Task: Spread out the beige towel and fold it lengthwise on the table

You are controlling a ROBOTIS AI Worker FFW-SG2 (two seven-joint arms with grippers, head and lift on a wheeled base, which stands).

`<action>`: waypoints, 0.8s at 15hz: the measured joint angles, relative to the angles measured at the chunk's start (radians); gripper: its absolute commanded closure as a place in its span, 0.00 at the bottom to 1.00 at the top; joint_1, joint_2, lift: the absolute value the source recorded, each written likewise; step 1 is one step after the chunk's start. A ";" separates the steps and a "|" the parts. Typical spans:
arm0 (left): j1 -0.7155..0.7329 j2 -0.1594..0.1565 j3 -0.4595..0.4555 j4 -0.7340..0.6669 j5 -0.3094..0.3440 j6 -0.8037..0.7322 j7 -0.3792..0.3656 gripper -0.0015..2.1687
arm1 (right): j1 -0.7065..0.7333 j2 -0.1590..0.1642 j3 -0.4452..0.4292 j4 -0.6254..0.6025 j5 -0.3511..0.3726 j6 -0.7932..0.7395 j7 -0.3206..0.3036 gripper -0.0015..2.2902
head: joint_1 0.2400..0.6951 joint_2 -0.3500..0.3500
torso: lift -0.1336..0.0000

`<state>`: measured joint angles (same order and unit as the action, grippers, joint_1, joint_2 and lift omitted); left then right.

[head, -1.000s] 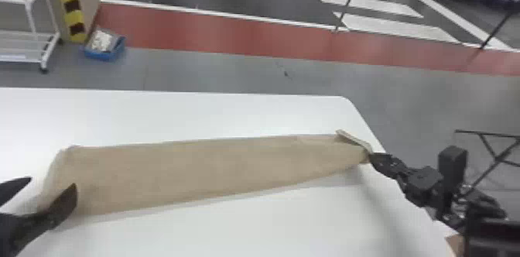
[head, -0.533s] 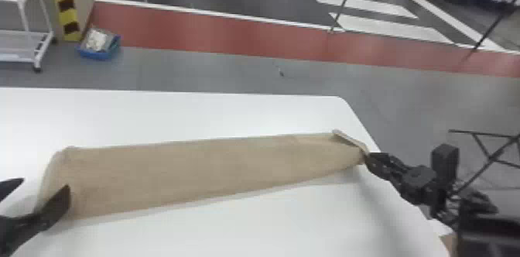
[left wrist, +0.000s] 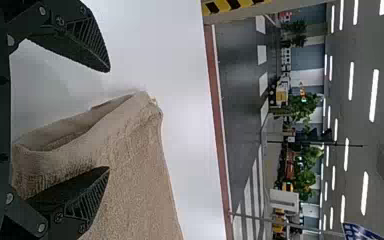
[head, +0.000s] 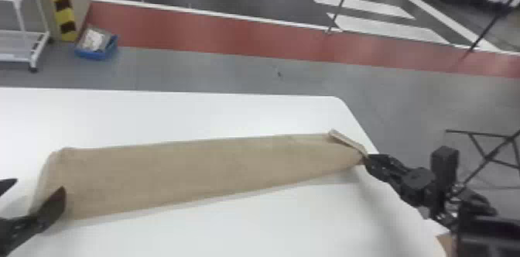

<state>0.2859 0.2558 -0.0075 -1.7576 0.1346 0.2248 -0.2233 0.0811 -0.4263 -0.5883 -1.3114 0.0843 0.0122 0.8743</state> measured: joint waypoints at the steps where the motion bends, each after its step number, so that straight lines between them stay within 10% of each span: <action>1: 0.002 0.000 -0.003 0.000 -0.018 -0.009 0.011 0.10 | 0.001 0.000 0.000 0.000 -0.002 -0.002 0.000 0.40 | 1.00 0.01 | 0.07; 4: 0.013 0.000 -0.011 0.006 -0.050 -0.088 0.032 0.14 | 0.004 0.001 -0.001 0.000 -0.006 -0.004 0.000 0.40 | 1.00 0.01 | 0.07; 7: 0.031 -0.001 0.001 -0.027 -0.003 -0.163 0.001 0.62 | 0.005 0.002 -0.001 0.000 -0.006 -0.004 0.000 0.40 | 1.00 0.00 | 0.07; 12: 0.021 -0.004 -0.019 -0.072 0.013 0.036 -0.120 0.82 | 0.008 0.004 -0.001 0.001 -0.007 -0.006 0.000 0.40 | 1.00 0.00 | 0.07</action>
<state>0.3069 0.2513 -0.0267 -1.8295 0.1480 0.2606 -0.3434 0.0889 -0.4221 -0.5891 -1.3102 0.0770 0.0059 0.8743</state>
